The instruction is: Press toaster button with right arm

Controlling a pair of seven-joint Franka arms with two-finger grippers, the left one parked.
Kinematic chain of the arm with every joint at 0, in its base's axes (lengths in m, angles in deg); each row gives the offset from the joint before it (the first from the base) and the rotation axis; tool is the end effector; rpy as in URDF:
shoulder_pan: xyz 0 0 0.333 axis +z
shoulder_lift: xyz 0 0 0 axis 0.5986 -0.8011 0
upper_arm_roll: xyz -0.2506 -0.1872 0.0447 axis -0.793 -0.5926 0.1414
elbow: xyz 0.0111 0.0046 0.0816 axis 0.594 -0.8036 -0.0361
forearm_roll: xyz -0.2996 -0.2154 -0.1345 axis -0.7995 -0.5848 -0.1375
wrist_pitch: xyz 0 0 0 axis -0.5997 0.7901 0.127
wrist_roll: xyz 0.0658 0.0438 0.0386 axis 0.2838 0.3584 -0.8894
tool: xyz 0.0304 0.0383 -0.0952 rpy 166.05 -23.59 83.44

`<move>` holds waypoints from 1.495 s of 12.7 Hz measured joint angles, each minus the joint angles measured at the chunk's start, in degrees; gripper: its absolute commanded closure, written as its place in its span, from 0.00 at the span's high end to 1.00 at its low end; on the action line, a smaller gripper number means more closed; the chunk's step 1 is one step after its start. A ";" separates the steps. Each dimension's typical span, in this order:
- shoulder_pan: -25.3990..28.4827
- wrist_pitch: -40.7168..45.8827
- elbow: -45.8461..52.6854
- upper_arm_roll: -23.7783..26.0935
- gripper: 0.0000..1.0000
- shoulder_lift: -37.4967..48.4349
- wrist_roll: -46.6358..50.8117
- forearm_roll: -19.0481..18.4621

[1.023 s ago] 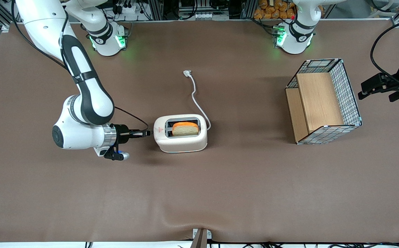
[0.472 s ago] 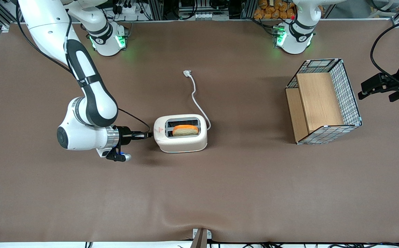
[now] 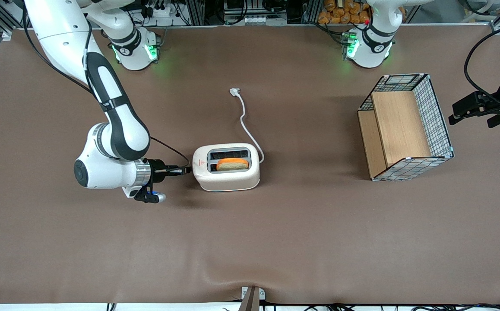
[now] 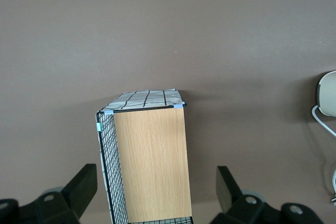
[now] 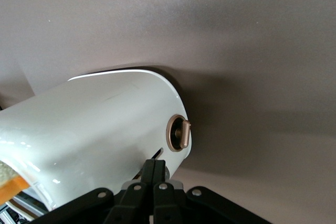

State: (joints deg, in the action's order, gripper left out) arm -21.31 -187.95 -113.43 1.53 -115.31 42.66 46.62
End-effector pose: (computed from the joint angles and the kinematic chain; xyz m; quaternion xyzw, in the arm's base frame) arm 0.6230 0.2055 0.2475 -0.9477 0.0530 0.1495 0.2769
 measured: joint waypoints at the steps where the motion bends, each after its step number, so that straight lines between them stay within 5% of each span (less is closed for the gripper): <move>1: 0.04 -0.33 -0.01 0.00 0.00 -0.12 -0.05 0.00; 19: 0.70 -4.22 -1.18 0.10 0.00 -0.88 -1.57 0.00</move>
State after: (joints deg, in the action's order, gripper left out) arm -20.61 -192.17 -114.61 1.64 -116.19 41.10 46.62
